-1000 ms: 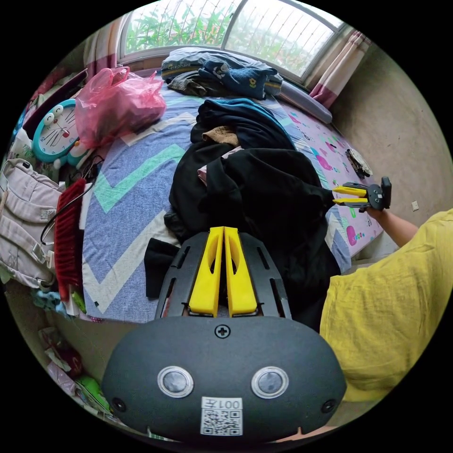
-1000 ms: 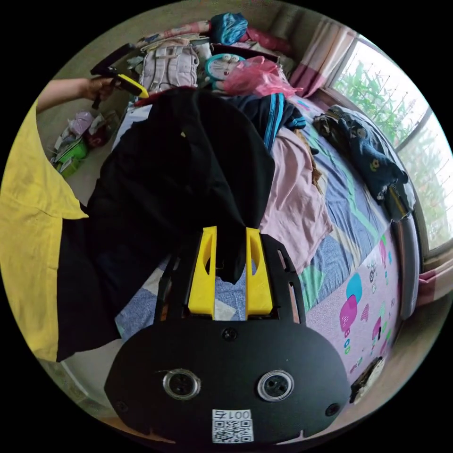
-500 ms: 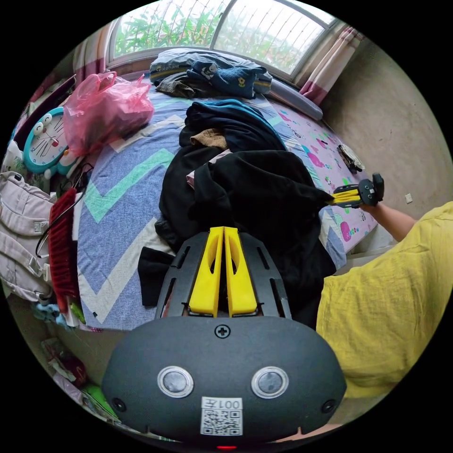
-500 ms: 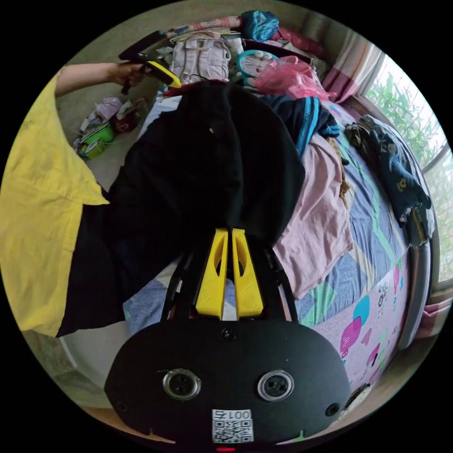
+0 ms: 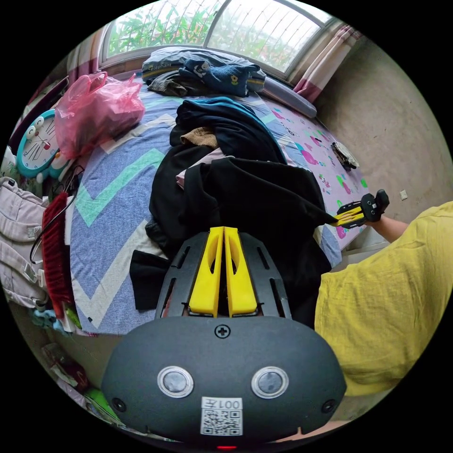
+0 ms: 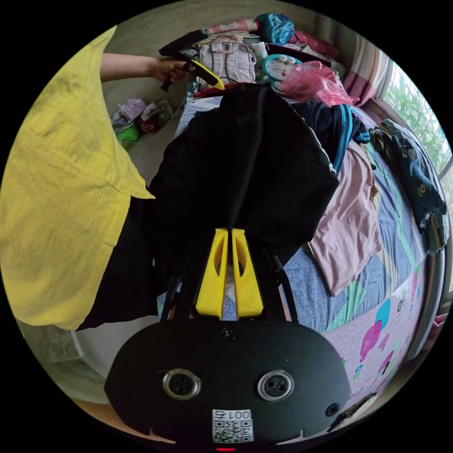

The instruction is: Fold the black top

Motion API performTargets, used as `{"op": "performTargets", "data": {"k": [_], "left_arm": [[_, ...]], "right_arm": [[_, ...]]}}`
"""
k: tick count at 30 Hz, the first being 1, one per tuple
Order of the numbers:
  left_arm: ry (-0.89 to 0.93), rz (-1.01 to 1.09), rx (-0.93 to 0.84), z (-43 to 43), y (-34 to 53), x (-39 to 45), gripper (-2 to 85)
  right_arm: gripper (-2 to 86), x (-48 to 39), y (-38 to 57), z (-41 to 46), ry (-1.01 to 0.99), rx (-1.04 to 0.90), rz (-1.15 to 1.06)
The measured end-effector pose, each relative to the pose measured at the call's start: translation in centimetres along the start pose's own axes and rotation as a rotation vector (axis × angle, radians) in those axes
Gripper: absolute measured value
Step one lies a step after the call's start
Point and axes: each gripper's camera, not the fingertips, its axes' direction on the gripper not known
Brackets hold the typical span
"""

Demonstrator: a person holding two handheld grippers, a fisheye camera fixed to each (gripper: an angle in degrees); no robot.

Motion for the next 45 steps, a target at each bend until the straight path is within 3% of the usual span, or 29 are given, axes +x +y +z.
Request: {"op": "performTargets", "data": {"k": [15,20,27,36,45], "left_arm": [[-0.010,0.006,0.005,-3.9,1.5,5.1,-1.6],[-0.069,0.142,-0.010,-5.5,1.9,9.4,-1.5],[-0.135,0.256,-0.079,-6.3,2.1,14.5,-1.4],[-0.384,0.552,-0.080,-8.4,2.9,23.5,-0.1],[-0.705,1.016,-0.116,-6.8,4.4,32.5,4.7]], "right_arm": [[0.4,1.2,2.2,-1.3,-0.035,-0.014,-0.013],[0.5,4.0,3.6,-3.9,-0.067,0.092,0.103],[0.5,4.4,4.9,-5.1,-0.078,0.072,0.077],[0.5,11.0,8.3,-10.3,-0.190,0.369,0.366],[0.6,13.4,9.5,-12.3,-0.220,0.401,0.403]]}}
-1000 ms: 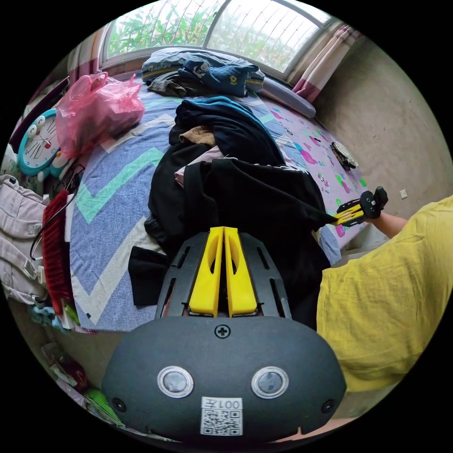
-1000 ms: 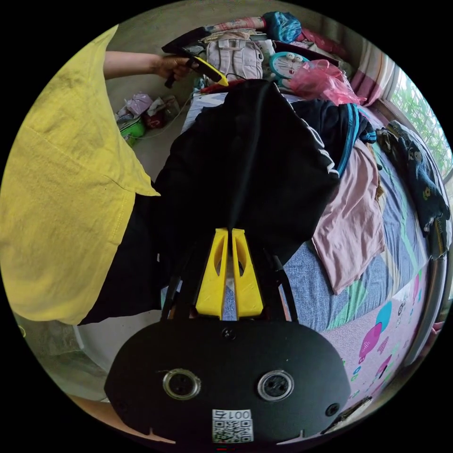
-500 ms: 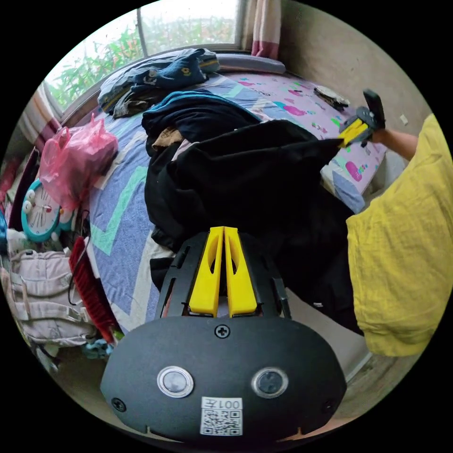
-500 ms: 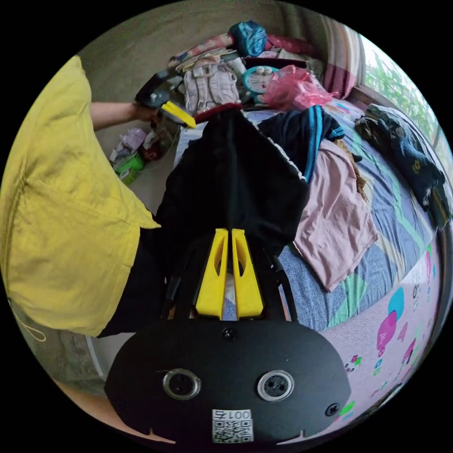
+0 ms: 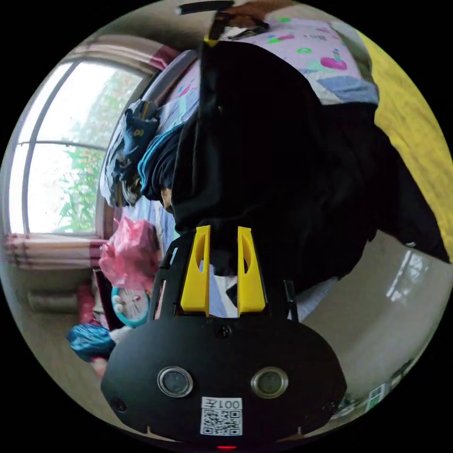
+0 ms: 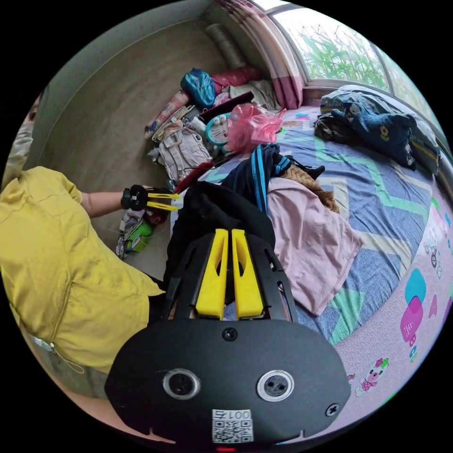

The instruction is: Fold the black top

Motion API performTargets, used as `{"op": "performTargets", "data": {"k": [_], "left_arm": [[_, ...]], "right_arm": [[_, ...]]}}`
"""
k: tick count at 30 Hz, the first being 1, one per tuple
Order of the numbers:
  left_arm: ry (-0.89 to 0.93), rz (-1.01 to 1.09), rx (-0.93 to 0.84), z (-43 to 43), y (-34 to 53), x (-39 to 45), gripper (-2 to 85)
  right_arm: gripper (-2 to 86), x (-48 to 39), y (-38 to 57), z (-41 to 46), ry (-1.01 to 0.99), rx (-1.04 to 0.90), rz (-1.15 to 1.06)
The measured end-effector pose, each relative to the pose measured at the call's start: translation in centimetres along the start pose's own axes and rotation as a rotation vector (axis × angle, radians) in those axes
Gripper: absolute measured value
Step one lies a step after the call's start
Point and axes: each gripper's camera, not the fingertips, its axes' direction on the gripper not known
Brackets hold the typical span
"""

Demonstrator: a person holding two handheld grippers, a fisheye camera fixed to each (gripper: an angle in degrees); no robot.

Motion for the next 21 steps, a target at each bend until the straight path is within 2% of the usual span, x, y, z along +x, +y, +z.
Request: {"op": "performTargets", "data": {"k": [3,8,12,17,21], "left_arm": [[-0.103,0.132,0.029,-1.0,-1.5,1.9,4.3],[-0.105,0.364,0.021,-2.3,-1.8,3.6,3.8],[-0.077,0.390,0.023,-3.5,-1.2,2.9,4.9],[-0.077,0.559,0.000,-3.8,0.0,3.8,5.5],[-0.067,0.578,-0.042,-3.0,1.2,3.8,4.1]], "right_arm": [[0.6,0.0,0.6,-0.6,-0.002,0.004,0.011],[0.6,-0.2,2.0,-1.6,-0.006,0.010,0.026],[0.6,-0.5,3.3,-2.4,-0.010,0.018,0.031],[0.6,-1.0,4.8,-3.5,-0.017,0.029,0.034],[0.6,-1.7,6.2,-4.3,-0.017,0.028,0.024]]}}
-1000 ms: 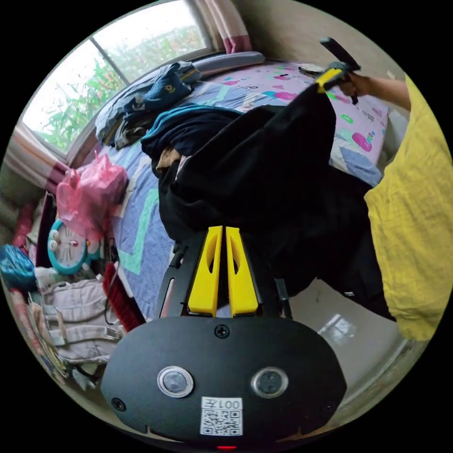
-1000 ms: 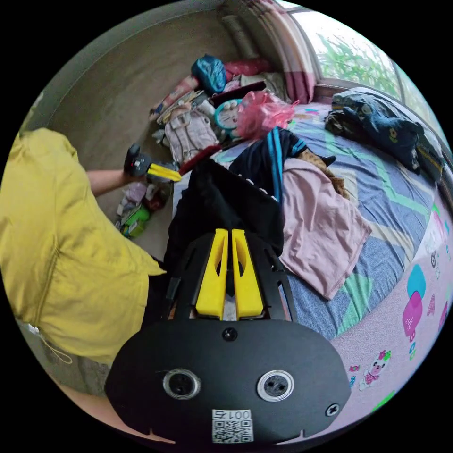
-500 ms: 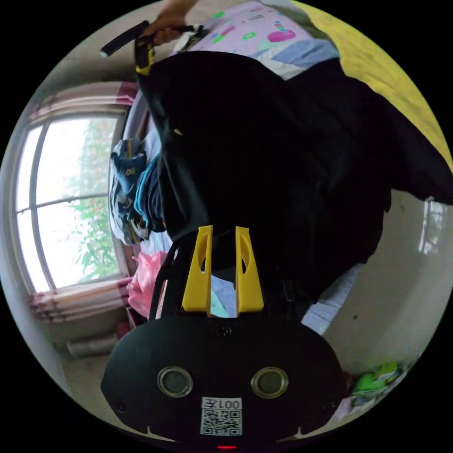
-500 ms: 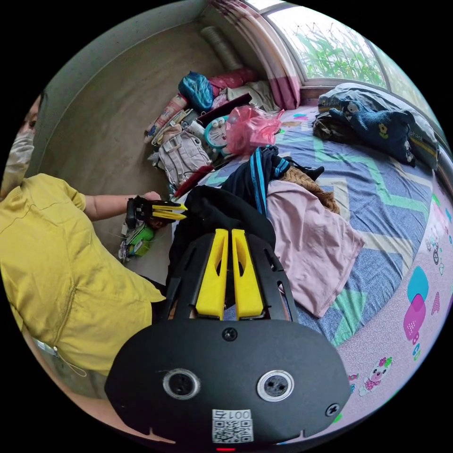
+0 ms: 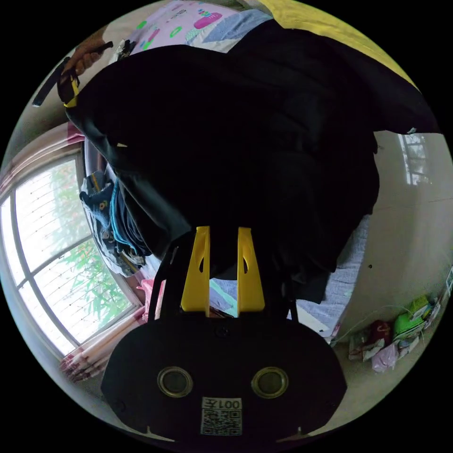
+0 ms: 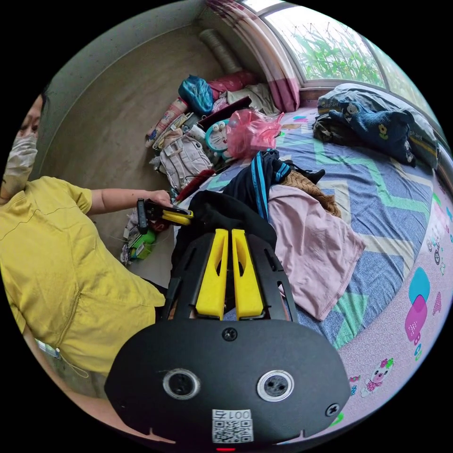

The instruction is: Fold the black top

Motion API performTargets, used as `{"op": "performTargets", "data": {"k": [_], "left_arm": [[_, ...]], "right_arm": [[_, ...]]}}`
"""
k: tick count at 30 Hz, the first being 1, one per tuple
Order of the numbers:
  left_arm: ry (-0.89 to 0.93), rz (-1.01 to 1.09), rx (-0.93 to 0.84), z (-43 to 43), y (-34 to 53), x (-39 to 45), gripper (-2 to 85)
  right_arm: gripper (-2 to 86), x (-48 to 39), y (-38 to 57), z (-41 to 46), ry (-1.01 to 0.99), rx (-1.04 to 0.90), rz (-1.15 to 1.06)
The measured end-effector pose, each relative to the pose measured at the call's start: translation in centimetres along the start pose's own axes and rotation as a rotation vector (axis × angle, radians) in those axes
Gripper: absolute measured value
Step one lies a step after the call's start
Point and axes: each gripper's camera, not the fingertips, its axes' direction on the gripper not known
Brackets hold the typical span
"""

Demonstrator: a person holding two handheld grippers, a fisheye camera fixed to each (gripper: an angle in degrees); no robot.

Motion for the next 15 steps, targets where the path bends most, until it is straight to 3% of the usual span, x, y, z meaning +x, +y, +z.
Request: {"op": "performTargets", "data": {"k": [3,6,9,11,15], "left_arm": [[0.025,-0.024,-0.047,0.3,1.3,0.4,-0.5],[0.139,-0.238,0.020,-1.8,6.0,-1.2,-1.4],[0.253,-0.592,0.126,-5.5,14.4,-3.4,-1.6],[0.297,-0.921,0.288,-9.4,22.5,-4.8,-1.6],[0.261,-1.287,0.527,-14.6,33.1,-5.6,-1.6]], "right_arm": [[0.5,-0.5,1.2,-0.8,0.007,-0.002,-0.008],[0.5,-1.0,2.8,-1.8,0.025,-0.017,-0.027],[0.5,-1.4,4.9,-3.2,0.028,-0.012,-0.029],[0.5,-1.6,6.0,-4.2,0.033,0.011,-0.026],[0.4,-2.7,5.1,-7.6,0.068,0.097,-0.112]]}}
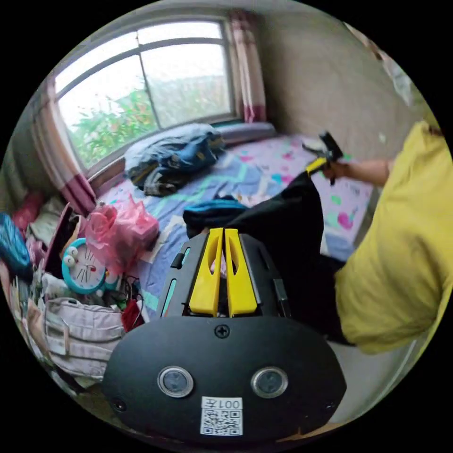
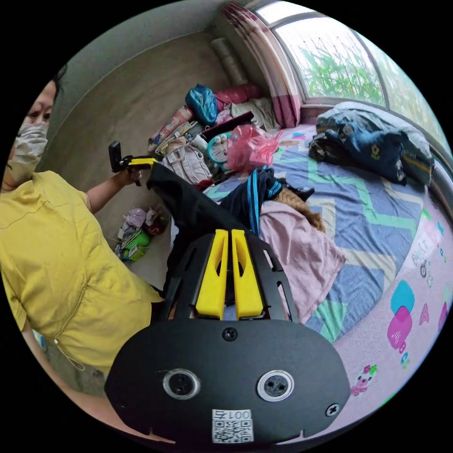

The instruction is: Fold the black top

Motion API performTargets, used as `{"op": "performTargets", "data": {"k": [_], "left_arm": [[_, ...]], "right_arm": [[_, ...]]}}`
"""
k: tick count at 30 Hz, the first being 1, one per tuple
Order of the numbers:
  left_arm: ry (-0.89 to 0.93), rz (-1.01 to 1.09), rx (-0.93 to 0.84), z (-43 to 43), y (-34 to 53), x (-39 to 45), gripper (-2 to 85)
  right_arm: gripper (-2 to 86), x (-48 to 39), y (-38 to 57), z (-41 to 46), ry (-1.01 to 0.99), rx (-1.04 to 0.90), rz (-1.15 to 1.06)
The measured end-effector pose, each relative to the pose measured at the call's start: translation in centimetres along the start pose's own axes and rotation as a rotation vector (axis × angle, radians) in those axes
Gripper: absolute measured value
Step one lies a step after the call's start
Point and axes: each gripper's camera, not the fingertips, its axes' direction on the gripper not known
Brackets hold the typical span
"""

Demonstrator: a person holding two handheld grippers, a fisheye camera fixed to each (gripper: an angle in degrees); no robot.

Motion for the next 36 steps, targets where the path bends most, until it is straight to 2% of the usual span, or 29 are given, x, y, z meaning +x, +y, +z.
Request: {"op": "performTargets", "data": {"k": [8,14,17,22,27,31,36], "left_arm": [[-0.208,-0.178,0.276,-17.1,-2.0,-4.2,-1.5],[-0.474,-0.157,0.445,-30.2,-5.4,0.5,-1.5],[-0.590,-0.145,0.469,-34.7,-7.7,4.0,-1.5],[-0.636,-0.188,0.402,-37.0,-9.4,9.3,-1.4],[-0.492,-0.191,0.313,-34.8,-8.1,14.2,-1.4],[-0.267,-0.237,0.179,-30.8,-5.2,17.6,-1.5],[0.009,-0.357,0.034,-24.5,-0.8,20.4,-1.6]], "right_arm": [[0.2,-4.5,-8.4,-10.3,0.097,0.142,-0.366],[0.1,-9.2,-11.2,-21.1,0.226,0.273,-0.590],[0.0,-10.9,-11.1,-26.0,0.295,0.304,-0.661],[0.0,-10.6,-6.7,-31.3,0.303,0.294,-0.690],[0.1,-6.7,1.5,-33.7,0.258,0.187,-0.629],[0.1,-3.6,7.9,-33.0,0.194,0.058,-0.555],[0.2,1.3,18.0,-28.8,0.129,-0.125,-0.341]]}}
